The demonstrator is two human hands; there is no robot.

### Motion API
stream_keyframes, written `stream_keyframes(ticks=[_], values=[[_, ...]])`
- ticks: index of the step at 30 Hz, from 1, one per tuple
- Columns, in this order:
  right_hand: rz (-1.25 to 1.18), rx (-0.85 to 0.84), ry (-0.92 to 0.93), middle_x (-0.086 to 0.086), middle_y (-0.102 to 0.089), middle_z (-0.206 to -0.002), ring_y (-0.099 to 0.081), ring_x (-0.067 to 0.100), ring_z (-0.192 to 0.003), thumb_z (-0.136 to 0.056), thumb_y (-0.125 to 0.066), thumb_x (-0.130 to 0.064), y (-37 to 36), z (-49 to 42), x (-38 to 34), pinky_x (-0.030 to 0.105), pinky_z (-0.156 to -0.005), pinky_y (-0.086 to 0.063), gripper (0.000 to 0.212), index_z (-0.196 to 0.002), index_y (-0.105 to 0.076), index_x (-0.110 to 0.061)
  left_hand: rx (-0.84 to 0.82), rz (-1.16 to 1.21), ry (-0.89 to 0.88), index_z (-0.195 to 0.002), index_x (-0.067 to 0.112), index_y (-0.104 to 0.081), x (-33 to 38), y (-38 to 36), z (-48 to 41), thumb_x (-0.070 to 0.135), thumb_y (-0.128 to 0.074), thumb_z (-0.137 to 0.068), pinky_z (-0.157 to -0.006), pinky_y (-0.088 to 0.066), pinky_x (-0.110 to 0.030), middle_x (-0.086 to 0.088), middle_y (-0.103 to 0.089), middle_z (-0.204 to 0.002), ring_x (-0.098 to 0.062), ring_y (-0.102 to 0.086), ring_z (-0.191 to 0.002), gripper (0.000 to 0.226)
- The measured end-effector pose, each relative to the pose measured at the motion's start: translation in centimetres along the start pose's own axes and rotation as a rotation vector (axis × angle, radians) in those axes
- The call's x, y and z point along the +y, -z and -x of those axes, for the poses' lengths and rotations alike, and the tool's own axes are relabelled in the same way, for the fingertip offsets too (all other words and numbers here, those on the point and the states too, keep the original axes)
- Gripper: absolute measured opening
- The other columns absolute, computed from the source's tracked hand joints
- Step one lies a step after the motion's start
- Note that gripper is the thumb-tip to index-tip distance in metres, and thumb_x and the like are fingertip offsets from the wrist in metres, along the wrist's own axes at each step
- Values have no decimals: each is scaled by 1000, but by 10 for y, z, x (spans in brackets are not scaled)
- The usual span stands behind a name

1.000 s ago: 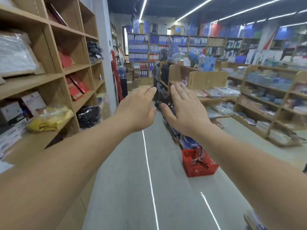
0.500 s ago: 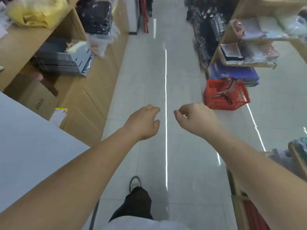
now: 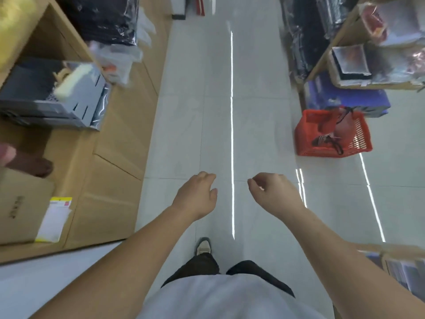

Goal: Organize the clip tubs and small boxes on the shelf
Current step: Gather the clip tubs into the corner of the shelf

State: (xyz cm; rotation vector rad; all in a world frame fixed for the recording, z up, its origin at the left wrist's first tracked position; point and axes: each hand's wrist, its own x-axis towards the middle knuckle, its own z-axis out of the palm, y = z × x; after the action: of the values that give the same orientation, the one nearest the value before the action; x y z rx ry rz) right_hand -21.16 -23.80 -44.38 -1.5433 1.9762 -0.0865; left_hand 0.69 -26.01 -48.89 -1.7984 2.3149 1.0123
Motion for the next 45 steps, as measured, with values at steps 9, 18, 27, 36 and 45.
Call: stream_keyframes(ticks=[9, 18, 27, 36, 45], values=[[-39, 129, -7, -3, -69, -125, -62, 20, -116, -97, -52, -44, 103, -190, 39, 35, -93, -50, 40, -129, -65, -24, -29, 47, -49, -149, 15, -45, 69, 59, -225, 35, -44, -106, -107, -44, -37, -3, -49, -148, -21, -49, -131, 47], [19, 71, 108, -8, -67, -126, -61, 17, -114, -98, -49, -46, 227, -417, 10, 29, -80, -43, 41, -130, -63, -26, 34, 124, 70, -155, 17, -37, 98, 169, -414, 37, -46, -105, -113, -40, -37, 0, -40, -156, -20, -43, -139, 54], [44, 38, 133, -10, -69, -122, -64, 17, -108, -98, -49, -47, 312, -670, -94, 30, -76, -45, 38, -126, -65, -26, 149, 98, 89, -148, 14, -46, 50, 331, -646, 36, -46, -104, -103, -47, -38, -4, -53, -143, -23, -55, -126, 49], [69, 120, 61, -11, -67, -128, -64, 15, -111, -99, -47, -47, 432, -859, -130, 25, -76, -38, 40, -125, -66, -24, 27, 82, -40, -145, 17, -49, 94, 446, -868, 37, -47, -104, -101, -48, -38, 1, -55, -136, -22, -55, -121, 45], [6, 161, 6, -10, -68, -126, -63, 17, -112, -98, -46, -48, 543, -1080, -89, 34, -84, -52, 40, -124, -66, -25, 55, 23, -156, -145, 18, -51, 166, 526, -1121, 35, -49, -103, -103, -47, -37, 2, -57, -137, -19, -54, -125, 45]])
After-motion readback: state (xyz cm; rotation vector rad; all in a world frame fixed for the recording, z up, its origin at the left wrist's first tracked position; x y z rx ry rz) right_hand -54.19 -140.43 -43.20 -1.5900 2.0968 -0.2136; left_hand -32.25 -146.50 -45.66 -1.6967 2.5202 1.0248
